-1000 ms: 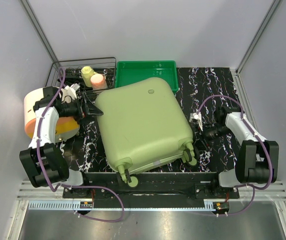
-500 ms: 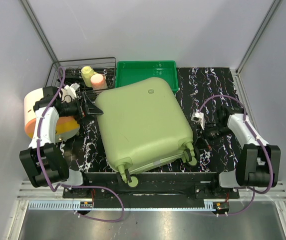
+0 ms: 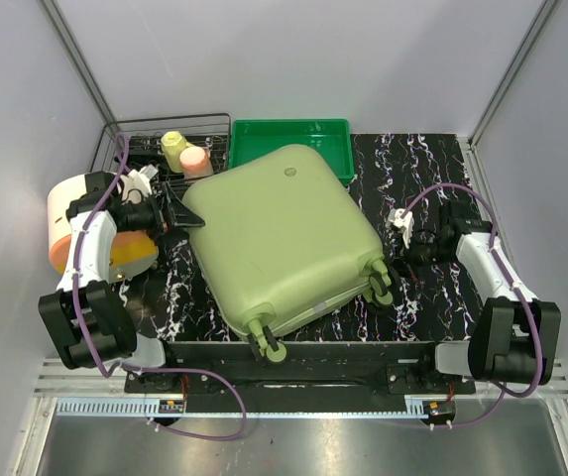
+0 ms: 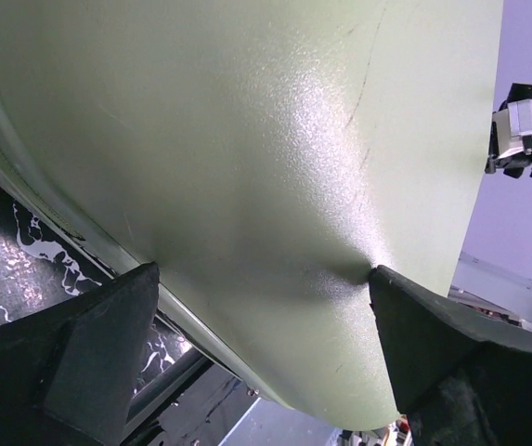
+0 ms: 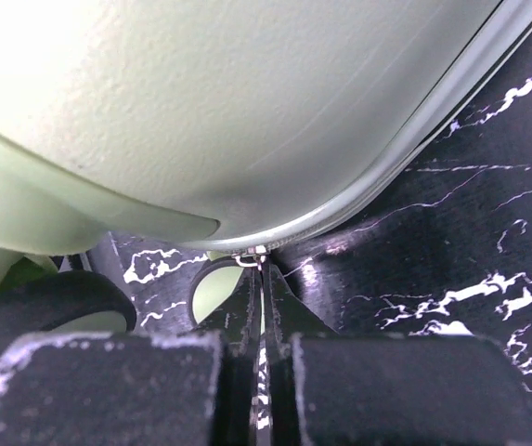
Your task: Open, take out, and arrange the luggage
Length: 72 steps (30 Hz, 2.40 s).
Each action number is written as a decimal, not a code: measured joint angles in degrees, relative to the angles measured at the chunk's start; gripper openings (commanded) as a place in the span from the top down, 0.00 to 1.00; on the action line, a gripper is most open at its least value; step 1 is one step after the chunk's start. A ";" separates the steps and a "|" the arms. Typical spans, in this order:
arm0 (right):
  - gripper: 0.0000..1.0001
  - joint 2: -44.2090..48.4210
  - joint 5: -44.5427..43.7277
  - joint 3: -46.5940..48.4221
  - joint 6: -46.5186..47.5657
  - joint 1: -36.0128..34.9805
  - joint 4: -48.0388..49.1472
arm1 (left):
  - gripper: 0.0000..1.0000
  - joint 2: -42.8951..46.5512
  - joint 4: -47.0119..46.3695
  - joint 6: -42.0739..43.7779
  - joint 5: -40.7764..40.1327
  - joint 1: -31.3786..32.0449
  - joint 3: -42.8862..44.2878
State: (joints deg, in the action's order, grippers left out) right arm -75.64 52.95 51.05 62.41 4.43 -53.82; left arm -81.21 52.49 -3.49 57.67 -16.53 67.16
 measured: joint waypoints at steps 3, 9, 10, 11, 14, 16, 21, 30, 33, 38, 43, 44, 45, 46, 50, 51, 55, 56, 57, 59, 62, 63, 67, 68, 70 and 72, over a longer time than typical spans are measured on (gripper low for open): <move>1.00 -0.87 1.60 0.00 4.00 0.48 0.83 | 0.02 -1.20 0.85 0.24 0.85 0.00 0.55; 1.00 -4.37 3.82 1.16 10.43 1.44 0.44 | 0.02 -3.32 2.80 1.05 0.96 0.57 2.58; 1.00 -5.44 4.44 1.75 11.43 1.92 -0.09 | 0.03 -3.69 3.23 1.09 0.92 0.66 2.95; 1.00 -6.64 5.16 2.34 12.28 2.32 -0.66 | 0.03 -4.04 3.61 1.22 0.92 0.74 3.26; 1.00 -10.19 6.62 4.42 14.36 3.15 -2.38 | 0.03 -5.18 4.68 1.51 0.94 1.07 4.22; 1.00 -11.72 7.17 5.44 16.28 3.43 -3.43 | 0.04 -6.05 5.55 1.55 0.94 1.36 5.09; 1.00 -13.64 7.74 6.58 21.62 3.74 -5.25 | 0.07 -8.37 7.74 1.75 0.87 2.05 7.30; 1.00 -20.28 11.93 14.47 29.40 4.44 2.93 | 0.10 -13.44 9.88 1.68 1.95 3.91 11.61; 1.00 -22.64 14.86 17.44 30.56 4.39 4.74 | 0.09 -14.16 9.38 1.70 2.62 4.39 11.91; 1.00 -25.11 19.61 20.96 31.65 2.73 9.07 | 0.07 -14.86 7.39 1.79 3.48 5.90 12.24; 1.00 -25.27 20.04 21.03 37.31 -0.35 5.68 | 0.01 -15.34 6.97 3.06 2.69 8.07 13.73; 1.00 -25.27 20.00 21.09 39.34 -0.24 4.31 | 0.01 -15.28 7.08 3.43 2.49 8.15 13.84; 1.00 -25.27 19.85 21.33 42.01 -0.22 1.64 | 0.01 -15.26 7.13 3.78 2.45 8.20 13.86; 1.00 -25.27 19.56 21.55 44.78 -0.15 -1.88 | 0.01 -15.17 7.26 4.24 2.45 8.17 13.90; 1.00 -25.33 19.80 21.53 49.18 -0.13 -8.63 | 0.01 -14.53 9.05 7.02 1.66 7.19 14.29; 1.00 -25.14 20.17 20.94 49.92 -0.15 -9.70 | 0.01 -14.51 10.05 8.17 1.16 6.93 14.69; 1.00 -22.69 20.87 17.57 51.65 -0.63 -12.13 | 0.01 -13.62 13.55 11.54 -0.52 6.34 15.23; 1.00 -21.84 20.44 17.00 51.80 -1.25 -13.09 | 0.01 -13.11 13.62 11.65 -0.68 6.43 14.86; 1.00 -21.33 20.02 16.76 51.82 -1.90 -13.84 | 0.01 -12.39 13.60 11.61 -0.66 6.71 14.32; 0.98 -20.26 18.43 16.70 49.57 -4.24 -15.61 | 0.01 -11.72 13.46 11.45 -0.79 7.96 13.92; 0.89 -15.80 12.83 15.39 32.85 -8.33 -9.70 | 0.01 -12.61 12.98 10.95 -2.36 8.61 15.96; 0.85 -13.42 10.95 14.14 27.61 -9.38 -6.78 | 0.01 -13.49 13.33 10.73 -2.73 8.61 17.11; 0.58 -2.97 4.74 7.58 11.13 -12.52 1.77 | 0.01 -17.25 14.71 10.73 -2.99 8.63 21.62; 0.52 -1.20 4.79 6.32 9.25 -11.91 2.54 | 0.01 -17.92 14.71 10.73 -2.86 8.68 22.38; 0.44 1.75 6.12 4.26 7.58 -9.53 2.95 | 0.01 -18.45 14.67 10.71 -2.58 8.85 22.93; 0.31 3.48 6.73 3.67 8.44 -6.86 1.77 | 0.01 -18.45 14.62 10.71 -2.58 9.16 22.93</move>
State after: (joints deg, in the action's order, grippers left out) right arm -72.16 59.68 54.72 70.85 -2.44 -52.05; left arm -99.66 67.11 7.22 55.09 -7.38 90.08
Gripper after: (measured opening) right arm 0.541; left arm 0.995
